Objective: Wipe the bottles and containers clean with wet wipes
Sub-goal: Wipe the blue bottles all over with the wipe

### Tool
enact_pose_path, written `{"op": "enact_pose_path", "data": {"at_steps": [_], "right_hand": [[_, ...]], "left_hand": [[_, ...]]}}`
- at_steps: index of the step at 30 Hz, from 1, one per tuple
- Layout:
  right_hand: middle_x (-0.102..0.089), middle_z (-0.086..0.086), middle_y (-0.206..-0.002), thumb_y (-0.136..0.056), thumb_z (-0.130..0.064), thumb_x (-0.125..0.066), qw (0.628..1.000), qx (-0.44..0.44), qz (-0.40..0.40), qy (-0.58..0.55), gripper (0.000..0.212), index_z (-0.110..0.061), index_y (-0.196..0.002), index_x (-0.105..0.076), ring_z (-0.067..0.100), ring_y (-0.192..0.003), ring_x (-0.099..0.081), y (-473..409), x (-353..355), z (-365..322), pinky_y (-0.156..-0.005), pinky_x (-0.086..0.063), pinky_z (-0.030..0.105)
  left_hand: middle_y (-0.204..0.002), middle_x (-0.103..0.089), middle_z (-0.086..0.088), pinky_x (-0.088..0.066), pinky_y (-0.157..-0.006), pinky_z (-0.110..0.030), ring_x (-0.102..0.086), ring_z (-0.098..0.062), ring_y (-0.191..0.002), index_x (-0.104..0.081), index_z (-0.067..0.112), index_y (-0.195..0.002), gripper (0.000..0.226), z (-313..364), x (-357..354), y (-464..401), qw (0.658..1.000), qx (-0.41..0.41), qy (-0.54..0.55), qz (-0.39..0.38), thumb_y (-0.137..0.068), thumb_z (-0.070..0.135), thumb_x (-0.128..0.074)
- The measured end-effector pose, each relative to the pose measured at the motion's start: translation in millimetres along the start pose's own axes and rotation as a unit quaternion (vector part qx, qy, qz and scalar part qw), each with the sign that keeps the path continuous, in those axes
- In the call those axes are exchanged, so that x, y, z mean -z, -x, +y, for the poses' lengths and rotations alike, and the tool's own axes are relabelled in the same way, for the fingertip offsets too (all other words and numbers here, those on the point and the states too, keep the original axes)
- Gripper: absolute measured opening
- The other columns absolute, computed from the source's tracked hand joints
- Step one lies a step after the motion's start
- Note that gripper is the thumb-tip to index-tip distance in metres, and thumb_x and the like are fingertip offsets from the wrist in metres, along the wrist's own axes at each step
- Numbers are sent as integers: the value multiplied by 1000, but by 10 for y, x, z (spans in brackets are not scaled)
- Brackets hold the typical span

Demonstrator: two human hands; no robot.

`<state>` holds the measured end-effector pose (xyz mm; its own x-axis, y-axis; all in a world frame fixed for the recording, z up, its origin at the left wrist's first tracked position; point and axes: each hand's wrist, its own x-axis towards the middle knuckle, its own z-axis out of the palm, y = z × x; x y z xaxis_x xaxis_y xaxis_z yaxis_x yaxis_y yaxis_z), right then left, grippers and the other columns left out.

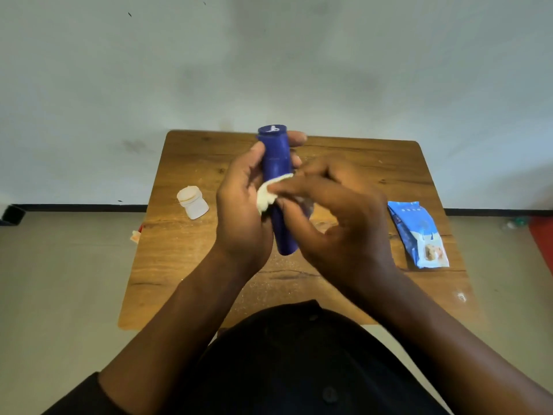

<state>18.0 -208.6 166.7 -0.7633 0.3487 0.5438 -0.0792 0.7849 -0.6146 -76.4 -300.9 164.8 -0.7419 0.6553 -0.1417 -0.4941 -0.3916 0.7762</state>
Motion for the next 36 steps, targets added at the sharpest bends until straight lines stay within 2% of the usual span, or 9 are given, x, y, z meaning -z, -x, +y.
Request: {"op": "enact_pose_path", "data": {"at_steps": [3, 6, 10, 13, 17, 22, 29, 34, 36], "right_hand": [[-69, 10, -97, -89, -4, -75, 998, 10, 62, 4, 15, -7, -102, -82, 17, -88, -66, -178, 18, 48, -74, -50, 20], [-69, 9, -98, -91, -5, -75, 998, 8, 60, 15, 15, -8, -104, -81, 18, -90, -66, -159, 10, 72, -74, -50, 22], [-69, 6, -100, -87, -6, -77, 1000, -5, 13, 24, 15, -13, -99, -80, 16, -102, -65, 84, -13, 83, -78, -49, 25], [-69, 4, -102, -87, -11, -78, 999, -8, -20, 40, 14, -12, -101, -80, 17, -101, -63, 215, 5, 154, -79, -49, 32], [-71, 4, -101, -93, -14, -74, 999, -15, 5, 42, 13, -13, -105, -80, 18, -98, -66, 91, 35, 190, -78, -51, 31], [-70, 6, -102, -95, -17, -76, 997, -40, 50, 36, 17, -12, -111, -79, 14, -93, -66, -145, 45, 193, -76, -52, 23], [-71, 4, -104, -92, -23, -74, 998, 14, -41, 44, 19, -12, -106, -79, 14, -99, -63, 333, -48, 143, -84, -47, 24], [-72, 5, -103, -93, -17, -76, 999, 15, -22, 33, 16, -9, -107, -79, 18, -97, -65, 239, -19, 196, -81, -49, 31], [-72, 7, -102, -94, -13, -76, 999, 9, 11, 48, 16, -8, -109, -79, 20, -98, -66, 80, -2, 187, -80, -50, 31]], "left_hand": [[-93, -71, -3, -53, -93, -42, -69, -14, -90, -65, 7, -111, 33, -28, -36, 40, 999, 0, -49, -5, -101, 34, -47], [-104, -72, -9, -52, -102, -59, -69, -22, -99, -64, 4, -123, 40, 21, -14, 28, 997, 11, -79, 3, -100, 34, -52], [-107, -75, -12, -60, -84, -42, -71, -23, -96, -52, 10, -127, 28, 83, 6, 21, 994, 7, -108, 3, -106, 27, -46], [-113, -77, -21, -62, -85, -44, -74, -35, -98, -46, 11, -125, 27, 106, 10, 11, 992, 15, -128, 2, -105, 29, -50], [-95, -72, -6, -59, -78, -31, -69, -21, -86, -56, 5, -120, 41, 60, -10, 24, 982, 47, -180, 6, -104, 42, -54], [-96, -76, -9, -61, -80, -32, -73, -20, -89, -68, 8, -116, 47, 6, -26, 73, 989, 115, -91, -34, -111, 40, -34], [-97, -62, -18, -55, -78, -39, -61, -25, -82, -54, 9, -147, 54, 99, 55, -14, 995, 85, -47, -22, -113, 41, -27], [-99, -61, -17, -55, -77, -37, -60, -26, -84, -55, 3, -144, 57, 85, 49, 1, 993, 101, -49, -45, -112, 40, -25], [-105, -64, -18, -55, -86, -41, -61, -31, -95, -60, 5, -138, 59, 66, 5, 27, 991, 112, -51, -49, -112, 44, -25]]}}
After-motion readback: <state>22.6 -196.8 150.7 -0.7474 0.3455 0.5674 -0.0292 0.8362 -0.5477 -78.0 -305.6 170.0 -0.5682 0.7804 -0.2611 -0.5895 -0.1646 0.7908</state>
